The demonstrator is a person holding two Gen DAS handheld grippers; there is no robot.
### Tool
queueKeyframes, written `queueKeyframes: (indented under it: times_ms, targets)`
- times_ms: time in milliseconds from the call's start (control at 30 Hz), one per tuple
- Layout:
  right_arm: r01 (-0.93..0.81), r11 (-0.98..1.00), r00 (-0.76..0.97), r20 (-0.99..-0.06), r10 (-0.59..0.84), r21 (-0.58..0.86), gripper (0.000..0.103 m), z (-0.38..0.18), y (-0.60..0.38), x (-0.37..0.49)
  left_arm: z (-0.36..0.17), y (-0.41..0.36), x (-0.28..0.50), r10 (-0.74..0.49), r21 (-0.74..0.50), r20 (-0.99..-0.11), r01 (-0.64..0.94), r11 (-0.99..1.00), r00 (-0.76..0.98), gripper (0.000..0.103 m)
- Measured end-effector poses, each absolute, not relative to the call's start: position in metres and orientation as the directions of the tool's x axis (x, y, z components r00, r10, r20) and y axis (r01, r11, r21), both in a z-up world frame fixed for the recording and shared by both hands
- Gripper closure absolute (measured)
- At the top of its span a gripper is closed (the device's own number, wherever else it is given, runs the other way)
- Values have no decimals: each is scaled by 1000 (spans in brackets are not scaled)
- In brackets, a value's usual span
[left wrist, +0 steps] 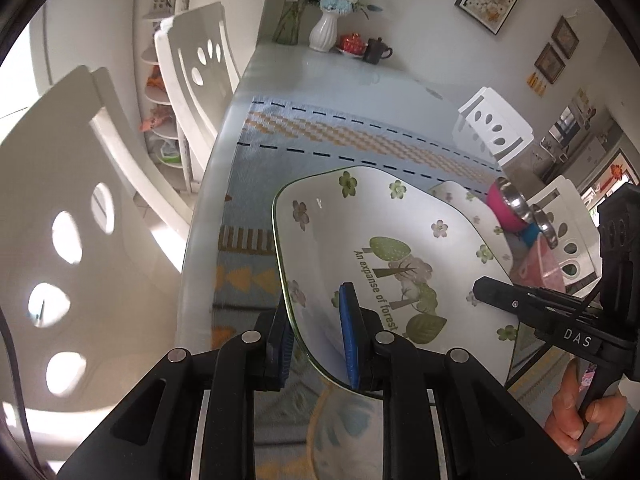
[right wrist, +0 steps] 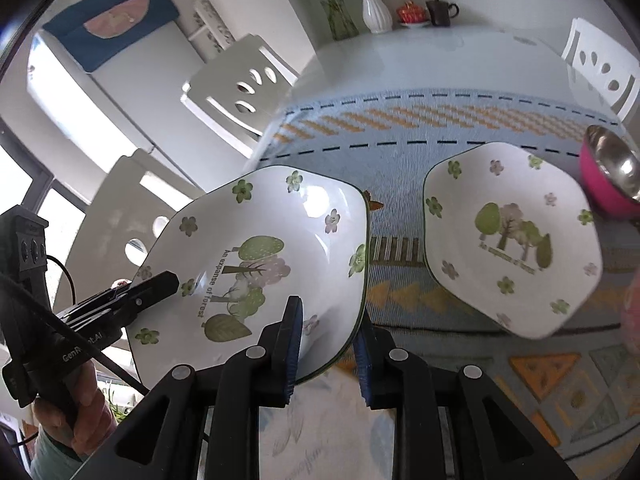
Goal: Organize plates and bowls
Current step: 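Lift the forest plate with the left gripper onto the blue-leaf plate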
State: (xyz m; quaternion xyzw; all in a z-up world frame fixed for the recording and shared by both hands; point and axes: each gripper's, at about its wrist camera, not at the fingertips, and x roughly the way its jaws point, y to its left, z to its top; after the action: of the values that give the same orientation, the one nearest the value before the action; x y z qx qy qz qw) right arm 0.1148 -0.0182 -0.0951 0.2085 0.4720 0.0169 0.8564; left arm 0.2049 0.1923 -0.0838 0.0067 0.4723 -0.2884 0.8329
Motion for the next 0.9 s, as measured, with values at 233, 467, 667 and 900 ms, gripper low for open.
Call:
queueKeyframes:
  times_ms: [233, 467, 667, 900]
  targets:
    - [151, 915, 542, -805, 239, 373, 80, -87, -18, 65, -84, 197, 152, -469, -274, -797, 464, 843, 382, 86]
    - [162, 916, 494, -834, 247, 368, 80, -104, -18, 20, -104, 199, 108, -451, -284, -826, 442, 851, 338, 86]
    - [179, 910, 446, -856, 263, 373, 79, -125, -14, -6, -123, 204, 83, -433, -281, -845, 428, 859, 314, 86]
    - [191, 912, 405, -876, 264, 363, 79, -143, -8, -13, -142, 210, 74, -421, -286, -856, 404, 869, 299, 86]
